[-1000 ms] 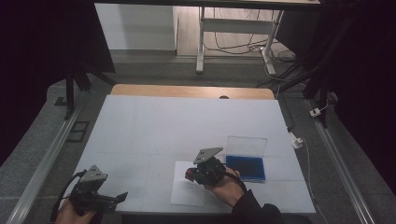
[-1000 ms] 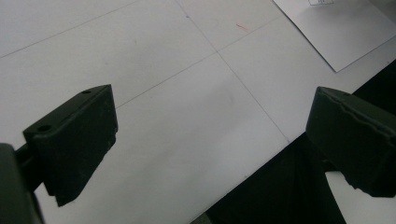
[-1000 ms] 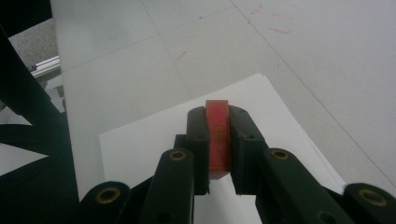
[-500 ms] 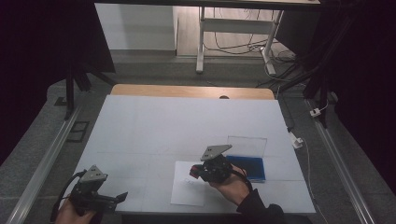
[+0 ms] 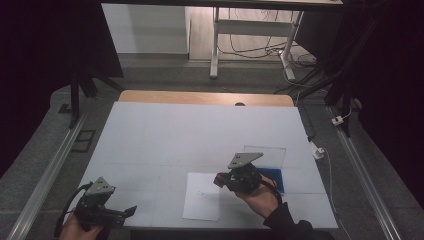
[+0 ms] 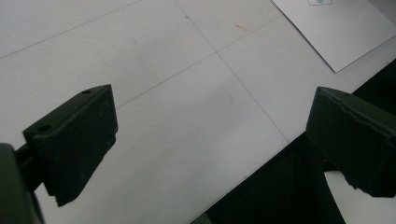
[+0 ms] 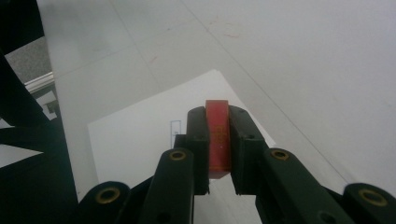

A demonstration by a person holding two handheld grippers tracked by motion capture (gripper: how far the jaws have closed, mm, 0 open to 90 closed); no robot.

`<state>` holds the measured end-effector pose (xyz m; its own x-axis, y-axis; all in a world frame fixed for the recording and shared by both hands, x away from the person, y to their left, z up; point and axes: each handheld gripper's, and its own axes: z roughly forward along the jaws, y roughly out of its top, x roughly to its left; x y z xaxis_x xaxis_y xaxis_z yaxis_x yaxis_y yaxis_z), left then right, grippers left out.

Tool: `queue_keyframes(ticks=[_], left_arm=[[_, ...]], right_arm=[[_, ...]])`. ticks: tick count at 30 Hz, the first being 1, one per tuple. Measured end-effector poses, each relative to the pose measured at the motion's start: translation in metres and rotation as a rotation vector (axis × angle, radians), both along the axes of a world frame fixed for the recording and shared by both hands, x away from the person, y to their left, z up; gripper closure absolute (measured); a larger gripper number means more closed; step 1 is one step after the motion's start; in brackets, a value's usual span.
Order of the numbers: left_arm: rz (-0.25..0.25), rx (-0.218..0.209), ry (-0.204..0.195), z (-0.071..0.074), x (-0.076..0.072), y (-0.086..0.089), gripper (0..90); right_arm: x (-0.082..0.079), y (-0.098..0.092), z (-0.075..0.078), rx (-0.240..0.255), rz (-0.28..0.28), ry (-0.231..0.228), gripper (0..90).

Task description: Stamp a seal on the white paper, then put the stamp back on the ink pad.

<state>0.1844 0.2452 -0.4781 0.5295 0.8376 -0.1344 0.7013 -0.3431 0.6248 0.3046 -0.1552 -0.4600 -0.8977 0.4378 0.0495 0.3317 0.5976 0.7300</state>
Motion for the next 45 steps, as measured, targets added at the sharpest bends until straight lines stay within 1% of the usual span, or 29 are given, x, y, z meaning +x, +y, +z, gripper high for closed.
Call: queue_keyframes(ticks=[9,11,13,16,20,25,29,33,37,45], left_arm=[[-0.001,0.002,-0.002,0.000,0.000,0.000,2.7],[0.000,0.001,-0.002,0.000,0.000,0.000,2.7],[-0.001,0.000,0.000,0.000,0.000,0.000,2.7],[0.001,0.000,-0.001,0.000,0.000,0.000,2.7],[-0.001,0.000,-0.002,0.000,0.000,0.000,2.7],[0.000,-0.001,-0.001,0.000,0.000,0.000,2.7],[0.000,-0.001,-0.001,0.000,0.000,0.000,2.7],[-0.001,-0.001,-0.001,0.000,0.000,0.000,2.7],[0.000,0.000,-0.002,0.000,0.000,0.000,2.7],[0.000,0.001,-0.001,0.000,0.000,0.000,2.7]], right_arm=[[0.003,-0.019,0.006,-0.004,-0.044,-0.024,79.7],[0.004,-0.022,0.006,0.003,-0.051,-0.025,79.7],[0.005,-0.025,0.008,0.004,-0.057,-0.021,79.7],[0.006,-0.028,0.008,0.003,-0.066,-0.032,79.7],[0.006,-0.031,0.009,0.000,-0.080,-0.033,79.7],[0.007,-0.038,0.011,0.012,-0.103,-0.035,79.8],[0.008,-0.043,0.012,0.008,-0.118,-0.039,79.7],[0.009,-0.047,0.011,-0.008,-0.129,-0.045,79.8],[0.010,-0.052,0.011,-0.011,-0.147,-0.039,79.8],[0.012,-0.065,0.011,-0.025,-0.185,-0.052,79.7]])
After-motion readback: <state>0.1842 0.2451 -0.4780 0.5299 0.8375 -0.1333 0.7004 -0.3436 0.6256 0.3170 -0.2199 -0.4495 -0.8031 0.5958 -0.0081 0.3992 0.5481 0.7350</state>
